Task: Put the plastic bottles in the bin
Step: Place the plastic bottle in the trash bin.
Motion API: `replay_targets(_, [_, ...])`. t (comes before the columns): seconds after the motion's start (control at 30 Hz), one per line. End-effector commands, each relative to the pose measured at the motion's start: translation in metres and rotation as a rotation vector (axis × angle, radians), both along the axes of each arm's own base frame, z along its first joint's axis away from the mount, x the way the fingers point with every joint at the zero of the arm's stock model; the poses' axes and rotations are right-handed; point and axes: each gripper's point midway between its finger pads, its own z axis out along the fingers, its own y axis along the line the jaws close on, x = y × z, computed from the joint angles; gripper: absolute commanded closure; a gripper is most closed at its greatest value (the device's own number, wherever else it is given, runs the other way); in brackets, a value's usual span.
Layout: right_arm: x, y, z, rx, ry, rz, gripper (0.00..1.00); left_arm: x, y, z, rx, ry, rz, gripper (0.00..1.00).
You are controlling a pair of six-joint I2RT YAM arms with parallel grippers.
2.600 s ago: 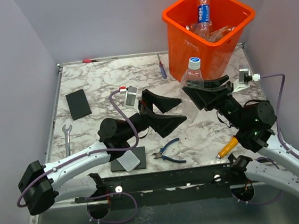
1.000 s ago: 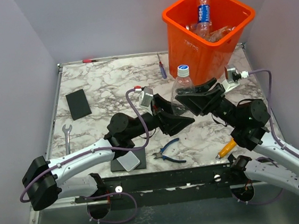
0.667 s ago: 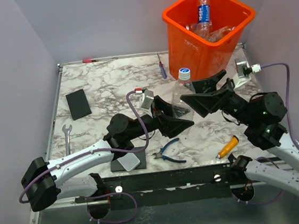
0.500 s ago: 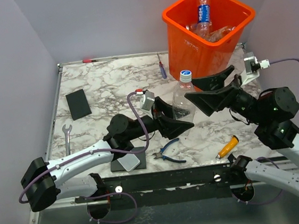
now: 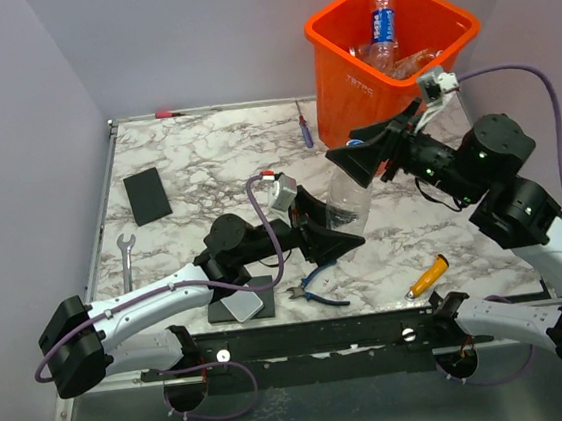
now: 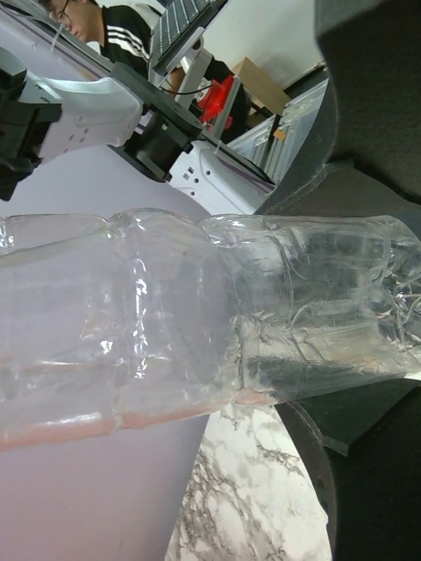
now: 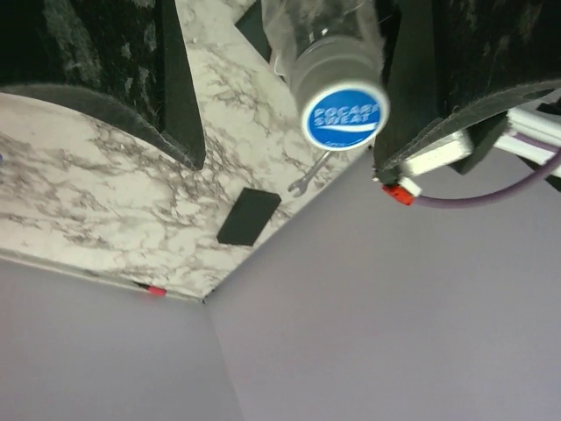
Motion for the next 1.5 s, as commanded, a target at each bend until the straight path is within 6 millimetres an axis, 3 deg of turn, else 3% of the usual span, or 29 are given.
replay_targets(0.0, [0.012, 0.001, -0.024, -0.102, 0.057, -0.043, 0.25, -0.008, 0.006, 0.005, 0.003, -0.043, -0.017, 0.74])
replay_targets(0.13, [0.009, -0.001, -0.017, -0.074, 0.04, -0.04, 0.57, -0.006, 0.006, 0.002, 0.016, -0.051, -0.005, 0.73])
replay_targets(0.2, [0.006, -0.001, -0.013, -0.069, 0.029, -0.025, 0.73, -0.004, 0.007, 0.001, 0.021, -0.049, 0.01, 0.64])
replay_targets(0.23, [0.005, -0.001, -0.011, -0.067, 0.026, -0.022, 0.8, -0.002, 0.008, 0.001, 0.022, -0.048, 0.024, 0.53])
replay_targets(0.3, [0.006, -0.005, -0.006, -0.064, 0.014, -0.044, 0.95, 0.003, 0.013, 0.003, 0.016, -0.051, 0.064, 0.06])
replay_targets(0.33, [0.009, -0.011, -0.001, -0.059, 0.003, -0.074, 0.99, 0.006, 0.017, 0.006, 0.009, -0.054, 0.097, 0.02])
replay_targets(0.43, [0.027, -0.04, 0.027, -0.021, -0.056, -0.263, 1.0, 0.024, 0.039, 0.018, 0.002, -0.088, 0.257, 0.01])
replay_targets(0.57, [0.049, -0.098, 0.085, 0.131, -0.201, -0.6, 1.0, 0.056, 0.085, 0.027, 0.044, -0.146, 0.549, 0.01])
replay_targets(0.67, [0.06, -0.139, 0.125, 0.238, -0.339, -0.858, 1.0, 0.075, 0.119, 0.02, 0.123, -0.183, 0.732, 0.01])
replay_targets(0.8, [0.072, -0.166, 0.161, 0.315, -0.528, -1.13, 1.0, 0.084, 0.153, 0.006, 0.165, -0.191, 0.877, 0.01])
replay_targets(0.87, [0.093, -0.171, 0.173, 0.284, -0.569, -1.24, 1.0, 0.086, 0.163, -0.003, 0.175, -0.195, 0.915, 0.01])
replay_targets(0.97, [0.145, -0.189, 0.171, 0.223, -0.555, -1.39, 1.0, 0.089, 0.172, -0.02, 0.193, -0.187, 0.954, 0.01])
replay_targets(1.1, [0.216, -0.228, 0.144, 0.169, -0.457, -1.533, 1.0, 0.092, 0.18, -0.035, 0.232, -0.206, 0.995, 0.01])
replay_targets(1.3, [0.27, -0.266, 0.118, 0.079, -0.459, -1.655, 1.0, 0.096, 0.19, -0.051, 0.271, -0.188, 1.04, 0.01])
replay_targets(1.47, [0.319, -0.283, 0.082, 0.045, -0.394, -1.596, 1.0, 0.099, 0.191, -0.053, 0.301, -0.208, 1.059, 0.01])
